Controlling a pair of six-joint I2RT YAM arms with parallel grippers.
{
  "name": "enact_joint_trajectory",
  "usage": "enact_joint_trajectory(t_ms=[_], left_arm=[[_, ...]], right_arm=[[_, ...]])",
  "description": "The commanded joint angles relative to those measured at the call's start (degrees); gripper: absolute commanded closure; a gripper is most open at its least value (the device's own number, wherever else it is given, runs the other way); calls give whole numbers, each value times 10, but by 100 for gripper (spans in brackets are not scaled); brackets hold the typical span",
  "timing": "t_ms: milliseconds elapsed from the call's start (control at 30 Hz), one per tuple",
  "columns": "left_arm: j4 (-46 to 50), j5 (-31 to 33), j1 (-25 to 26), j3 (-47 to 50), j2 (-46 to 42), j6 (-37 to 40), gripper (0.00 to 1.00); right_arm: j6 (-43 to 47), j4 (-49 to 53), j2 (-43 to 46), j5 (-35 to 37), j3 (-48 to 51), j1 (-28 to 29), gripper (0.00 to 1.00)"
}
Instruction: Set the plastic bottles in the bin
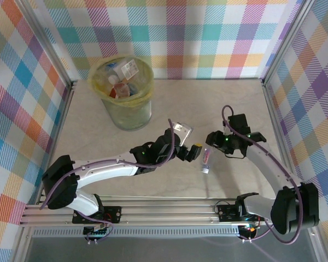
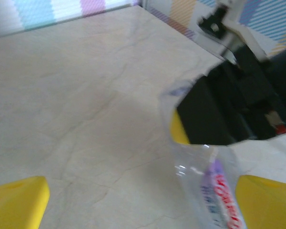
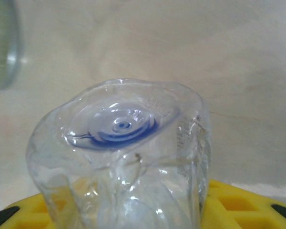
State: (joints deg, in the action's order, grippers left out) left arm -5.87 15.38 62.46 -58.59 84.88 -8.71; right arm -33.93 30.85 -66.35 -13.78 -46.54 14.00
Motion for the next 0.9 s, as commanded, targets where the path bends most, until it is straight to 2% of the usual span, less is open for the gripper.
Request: enact_joint_trajectory(t_ms=[0,167,500,633,800,867], left_arm=[[28,-56,-2,-24,-5,-11,0],[36,-63,-2,-30,-1,6,0],[78,-52,-26,-55,25,-4,13],[81,-45,-31,-62,30,-5,25],[87,-42,-37,-68,21,-5,48],[98,-40,-38,-75,18,-2,53]], right_arm=[[-58,-99,18,-42,-20,21,51],[-92,-154,19,-43,-40,50,51],[-117,-195,13,-35,-66,102,50],[-121,-205,18,-32,-65,111,49],[-122,-209,20,-29,-69,115,48],[-122,-214,20,-29,-72,116,47]])
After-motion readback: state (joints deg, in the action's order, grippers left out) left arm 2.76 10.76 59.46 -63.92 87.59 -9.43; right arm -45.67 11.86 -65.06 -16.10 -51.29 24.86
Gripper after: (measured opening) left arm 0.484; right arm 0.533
